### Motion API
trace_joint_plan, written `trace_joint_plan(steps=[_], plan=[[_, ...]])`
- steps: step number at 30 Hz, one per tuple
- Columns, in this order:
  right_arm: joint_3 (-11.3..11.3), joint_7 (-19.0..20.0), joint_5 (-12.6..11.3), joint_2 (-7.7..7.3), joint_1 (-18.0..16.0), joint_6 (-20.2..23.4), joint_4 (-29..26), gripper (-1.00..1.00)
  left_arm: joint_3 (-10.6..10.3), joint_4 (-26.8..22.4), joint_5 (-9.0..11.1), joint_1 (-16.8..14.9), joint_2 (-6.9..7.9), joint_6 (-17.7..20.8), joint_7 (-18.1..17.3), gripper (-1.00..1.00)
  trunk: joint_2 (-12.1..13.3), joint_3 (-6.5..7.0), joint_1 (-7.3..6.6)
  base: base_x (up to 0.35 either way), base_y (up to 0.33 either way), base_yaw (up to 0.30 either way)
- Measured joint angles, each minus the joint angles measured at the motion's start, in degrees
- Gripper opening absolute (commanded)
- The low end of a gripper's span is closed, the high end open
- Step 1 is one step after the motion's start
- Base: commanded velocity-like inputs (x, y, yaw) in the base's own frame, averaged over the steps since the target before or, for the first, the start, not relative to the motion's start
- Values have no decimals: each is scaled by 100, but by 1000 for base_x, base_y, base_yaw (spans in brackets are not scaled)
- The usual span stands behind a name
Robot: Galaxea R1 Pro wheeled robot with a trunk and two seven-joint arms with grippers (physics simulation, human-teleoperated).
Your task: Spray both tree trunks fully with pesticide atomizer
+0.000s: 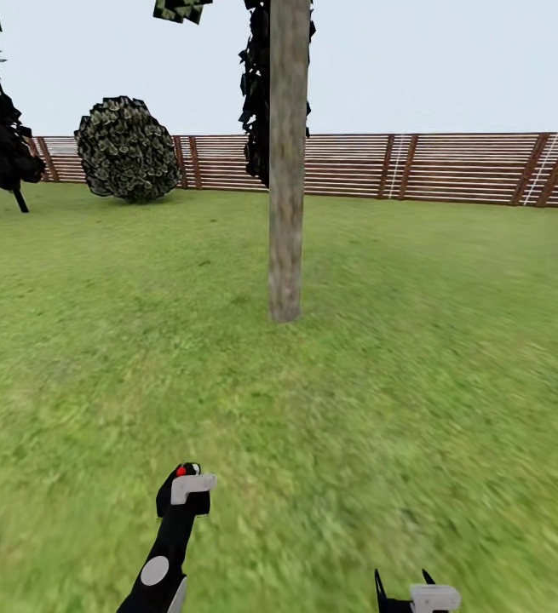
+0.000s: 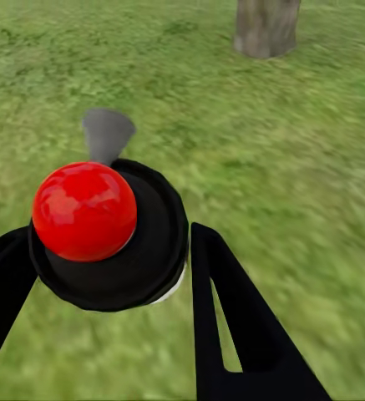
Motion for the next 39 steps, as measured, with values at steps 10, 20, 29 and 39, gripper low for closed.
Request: trace_joint_plan(steps=[10,20,29,39], plan=[[3,0,0,-2,0,0,5,100,0,0,0,0,0,0,0,-100,0,0,0,340,0,0],[3,0,2,0,0,-1,6,100,6,0,2,0,3,0,-2,-100,0,0,0,341,0,0],[8,0,0,0,0,6,9,100,11,-65,9,0,23,0,-1,-100,0,0,0,340,0,0],[8,0,0,1,0,4,9,100,9,-70,0,0,10,0,0,-100,0,0,0,341,53,0]])
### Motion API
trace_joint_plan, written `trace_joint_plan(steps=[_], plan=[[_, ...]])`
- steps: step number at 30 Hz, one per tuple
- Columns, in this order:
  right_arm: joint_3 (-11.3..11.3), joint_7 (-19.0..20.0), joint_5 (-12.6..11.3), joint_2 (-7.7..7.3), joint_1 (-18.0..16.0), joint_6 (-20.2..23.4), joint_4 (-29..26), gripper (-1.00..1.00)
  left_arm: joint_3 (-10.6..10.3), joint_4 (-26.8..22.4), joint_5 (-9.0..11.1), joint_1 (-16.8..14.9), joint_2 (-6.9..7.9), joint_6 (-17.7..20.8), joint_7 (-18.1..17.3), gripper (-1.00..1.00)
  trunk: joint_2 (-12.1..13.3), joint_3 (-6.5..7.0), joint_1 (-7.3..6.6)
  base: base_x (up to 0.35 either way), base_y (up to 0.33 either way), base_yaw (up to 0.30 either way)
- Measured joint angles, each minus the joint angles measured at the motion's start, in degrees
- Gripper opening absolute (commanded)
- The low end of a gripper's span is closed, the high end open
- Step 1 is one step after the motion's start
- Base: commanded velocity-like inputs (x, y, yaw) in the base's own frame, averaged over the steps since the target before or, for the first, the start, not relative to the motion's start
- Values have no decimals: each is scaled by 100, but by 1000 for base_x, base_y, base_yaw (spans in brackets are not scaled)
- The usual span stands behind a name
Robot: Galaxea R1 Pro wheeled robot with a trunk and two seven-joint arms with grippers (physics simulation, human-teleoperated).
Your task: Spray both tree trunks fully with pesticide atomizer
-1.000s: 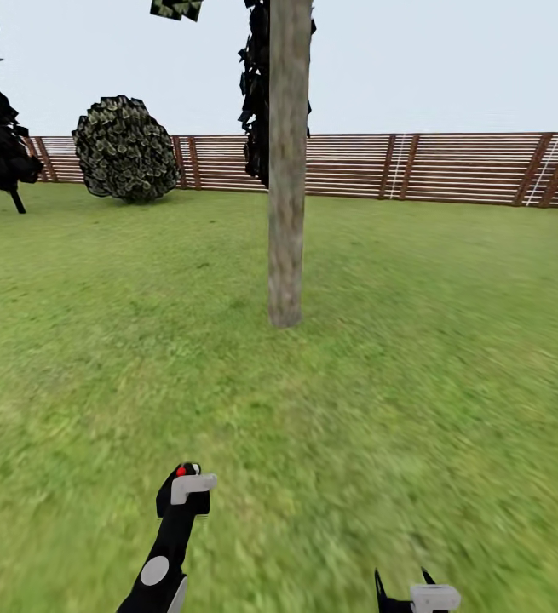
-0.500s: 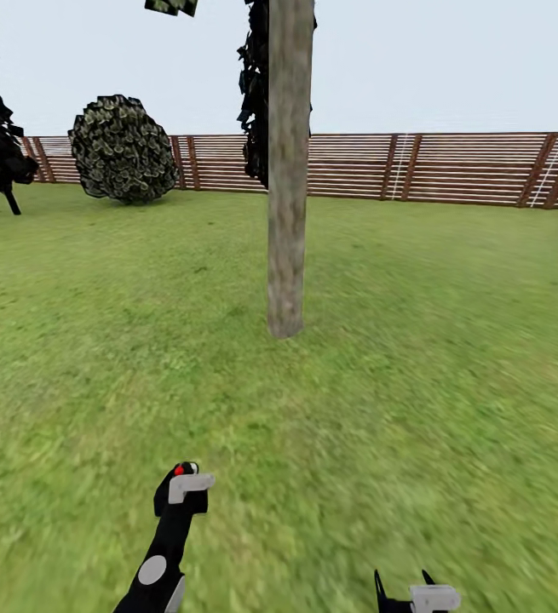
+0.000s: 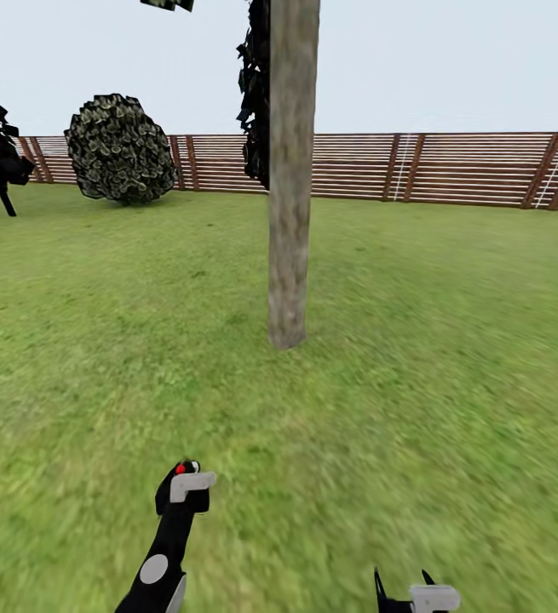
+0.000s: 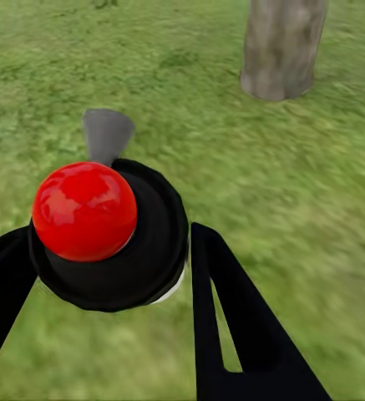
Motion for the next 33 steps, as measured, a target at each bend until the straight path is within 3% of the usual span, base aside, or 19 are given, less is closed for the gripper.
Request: trace_joint_plan(steps=[33], plan=[[0,0,0,0,0,-3,0,100,0,-18,0,0,-1,0,0,-100,0,0,0,341,72,0]])
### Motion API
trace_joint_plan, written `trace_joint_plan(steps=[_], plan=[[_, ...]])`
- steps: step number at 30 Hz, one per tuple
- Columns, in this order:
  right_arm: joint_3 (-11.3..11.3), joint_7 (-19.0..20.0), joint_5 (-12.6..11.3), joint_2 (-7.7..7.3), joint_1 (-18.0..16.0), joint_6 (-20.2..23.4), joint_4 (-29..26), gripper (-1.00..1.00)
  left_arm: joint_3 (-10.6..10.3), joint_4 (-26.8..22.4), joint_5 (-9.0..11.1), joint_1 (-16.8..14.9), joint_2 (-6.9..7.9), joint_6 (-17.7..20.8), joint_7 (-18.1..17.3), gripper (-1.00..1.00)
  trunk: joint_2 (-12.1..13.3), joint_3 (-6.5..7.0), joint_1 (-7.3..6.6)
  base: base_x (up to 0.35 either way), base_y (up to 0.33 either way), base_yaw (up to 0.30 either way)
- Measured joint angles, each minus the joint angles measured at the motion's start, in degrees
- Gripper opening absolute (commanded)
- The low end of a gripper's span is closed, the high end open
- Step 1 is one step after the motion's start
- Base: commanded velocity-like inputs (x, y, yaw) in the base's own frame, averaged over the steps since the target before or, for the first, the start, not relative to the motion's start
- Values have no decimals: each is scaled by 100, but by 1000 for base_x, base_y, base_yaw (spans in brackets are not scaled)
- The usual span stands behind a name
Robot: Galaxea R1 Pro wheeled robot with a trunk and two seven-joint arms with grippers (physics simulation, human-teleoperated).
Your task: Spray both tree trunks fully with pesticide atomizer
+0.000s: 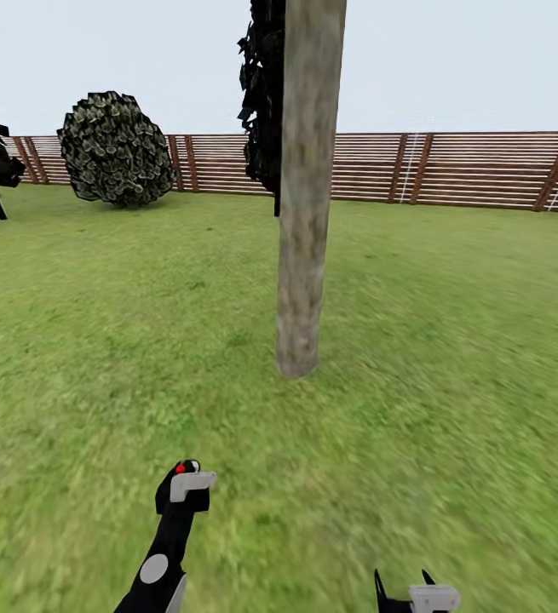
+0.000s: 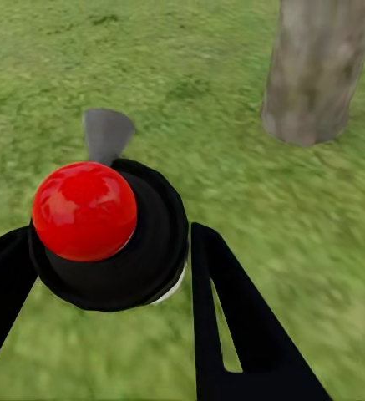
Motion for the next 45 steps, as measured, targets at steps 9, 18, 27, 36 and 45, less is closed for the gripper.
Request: trace_joint_plan(steps=[9,18,27,36,45], plan=[[0,0,0,0,0,-2,0,100,0,0,0,0,0,0,0,-100,0,0,0,341,72,0],[0,0,0,0,0,0,0,100,0,0,0,0,0,0,0,-100,0,0,0,340,72,0],[0,0,0,0,0,-1,0,100,0,0,0,0,0,0,0,-100,0,0,0,340,72,0],[0,0,0,0,0,0,0,100,0,0,0,9,0,0,0,-100,0,0,0,340,73,0],[0,0,1,0,0,-1,0,100,0,0,0,9,0,0,0,-100,0,0,0,340,72,0]])
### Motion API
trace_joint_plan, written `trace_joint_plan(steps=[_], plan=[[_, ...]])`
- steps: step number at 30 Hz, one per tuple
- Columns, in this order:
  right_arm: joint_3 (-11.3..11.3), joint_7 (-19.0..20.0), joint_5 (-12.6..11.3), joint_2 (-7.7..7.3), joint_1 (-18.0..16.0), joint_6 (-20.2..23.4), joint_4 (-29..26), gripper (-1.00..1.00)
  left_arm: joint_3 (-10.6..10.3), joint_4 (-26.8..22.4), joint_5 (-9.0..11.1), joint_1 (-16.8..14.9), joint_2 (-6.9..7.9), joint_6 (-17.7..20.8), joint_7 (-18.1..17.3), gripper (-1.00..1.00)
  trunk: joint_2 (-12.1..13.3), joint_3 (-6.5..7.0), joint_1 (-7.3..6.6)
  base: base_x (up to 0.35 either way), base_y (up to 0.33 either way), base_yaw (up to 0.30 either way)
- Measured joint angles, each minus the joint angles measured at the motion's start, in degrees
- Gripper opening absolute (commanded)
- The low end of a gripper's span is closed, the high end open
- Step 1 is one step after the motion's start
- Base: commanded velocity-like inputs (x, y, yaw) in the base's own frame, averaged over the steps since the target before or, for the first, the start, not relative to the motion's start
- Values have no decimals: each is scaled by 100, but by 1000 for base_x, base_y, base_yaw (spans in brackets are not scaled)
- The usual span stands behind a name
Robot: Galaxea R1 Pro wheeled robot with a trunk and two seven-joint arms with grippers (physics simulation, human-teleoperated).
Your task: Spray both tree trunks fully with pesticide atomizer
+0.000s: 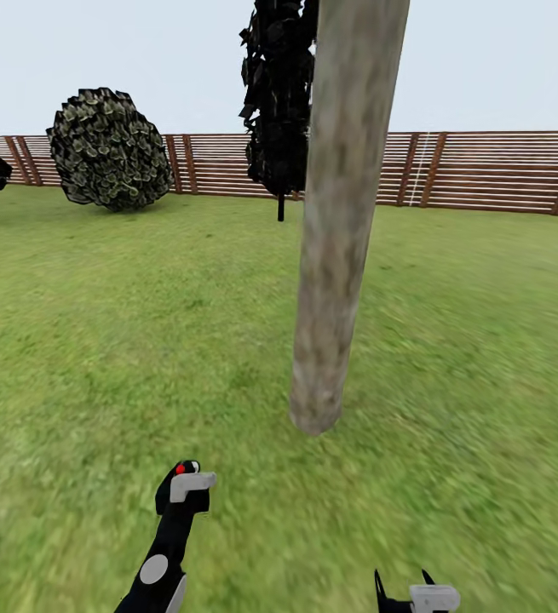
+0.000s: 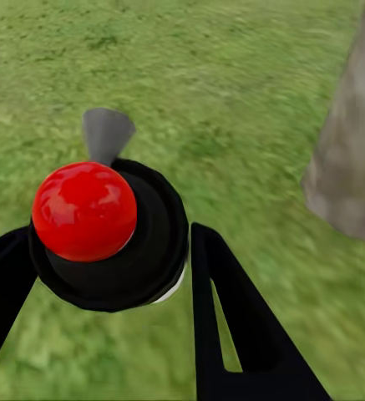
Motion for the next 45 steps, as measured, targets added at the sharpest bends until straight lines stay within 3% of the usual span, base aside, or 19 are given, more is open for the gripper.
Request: trace_joint_plan(steps=[15,37,43,45], plan=[[0,0,-1,-2,0,0,0,100,0,9,-3,0,0,0,0,-100,0,0,0,319,62,-44],[17,8,8,32,0,8,182,100,-35,53,14,-7,-7,6,-31,-100,0,0,0,11,1,-51],[10,22,27,7,-8,83,152,100,-37,56,-10,-78,40,279,-215,-100,0,0,0,0,0,0],[13,27,147,0,-23,133,128,100,-38,42,-82,-94,63,540,-452,-100,0,0,0,0,0,0]])
